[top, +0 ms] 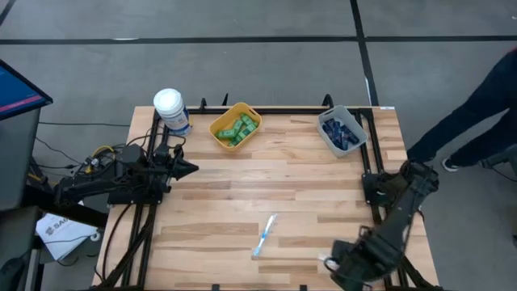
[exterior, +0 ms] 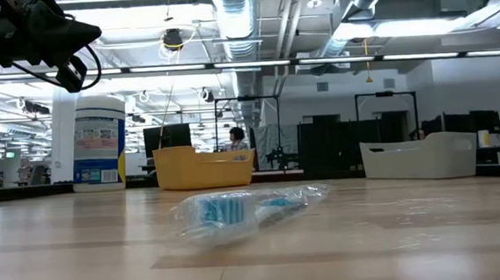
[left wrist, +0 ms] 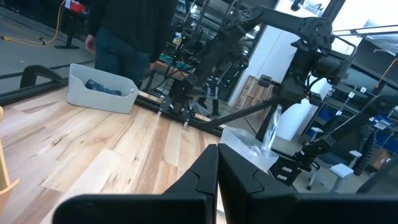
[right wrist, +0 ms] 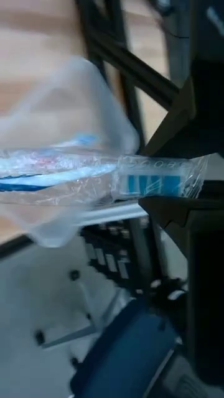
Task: Pick & Place Travel size toiletries
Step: Put the blue toothbrush into the white bin, then return to Home Position
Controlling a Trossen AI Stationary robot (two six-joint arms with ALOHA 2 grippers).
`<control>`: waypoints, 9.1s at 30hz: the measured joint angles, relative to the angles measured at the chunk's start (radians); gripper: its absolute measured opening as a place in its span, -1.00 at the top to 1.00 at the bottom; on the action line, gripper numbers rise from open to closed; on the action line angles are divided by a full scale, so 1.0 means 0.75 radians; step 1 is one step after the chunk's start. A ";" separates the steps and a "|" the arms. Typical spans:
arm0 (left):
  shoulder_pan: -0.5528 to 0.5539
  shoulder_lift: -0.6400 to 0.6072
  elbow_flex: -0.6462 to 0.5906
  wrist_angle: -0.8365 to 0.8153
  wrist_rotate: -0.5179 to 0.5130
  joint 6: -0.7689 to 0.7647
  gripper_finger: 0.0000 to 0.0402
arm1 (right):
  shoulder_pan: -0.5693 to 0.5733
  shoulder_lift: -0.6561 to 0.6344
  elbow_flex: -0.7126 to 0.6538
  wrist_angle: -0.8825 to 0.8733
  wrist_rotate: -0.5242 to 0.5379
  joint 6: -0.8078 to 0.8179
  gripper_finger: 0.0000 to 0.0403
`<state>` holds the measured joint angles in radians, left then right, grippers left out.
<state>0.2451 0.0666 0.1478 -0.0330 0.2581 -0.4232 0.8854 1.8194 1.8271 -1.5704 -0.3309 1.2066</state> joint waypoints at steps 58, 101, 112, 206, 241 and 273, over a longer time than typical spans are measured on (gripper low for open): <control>0.000 0.000 0.000 0.001 0.015 -0.038 1.00 | 0.087 0.077 -0.278 -0.002 -0.233 -0.778 0.63; 0.000 0.000 0.001 0.001 0.020 -0.036 1.00 | -0.582 0.189 -0.043 0.494 0.460 -1.558 -0.05; 0.000 0.000 0.001 -0.001 0.021 -0.035 1.00 | -0.742 0.471 -0.042 0.689 0.453 -2.110 -0.06; 0.000 0.036 0.000 0.018 0.042 -0.037 1.00 | 0.073 0.090 -0.486 0.284 0.060 -0.550 0.89; 0.000 0.036 0.000 0.038 0.040 -0.039 1.00 | -0.354 -0.500 -0.111 0.309 1.126 -0.948 0.51; 0.000 0.036 0.000 0.046 0.041 -0.036 1.00 | -0.692 -2.322 -2.169 1.821 1.091 -1.189 1.00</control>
<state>0.2452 0.0937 0.1478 0.0013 0.2887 -0.4500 0.3666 0.0779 0.2000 -0.2049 0.4874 0.3145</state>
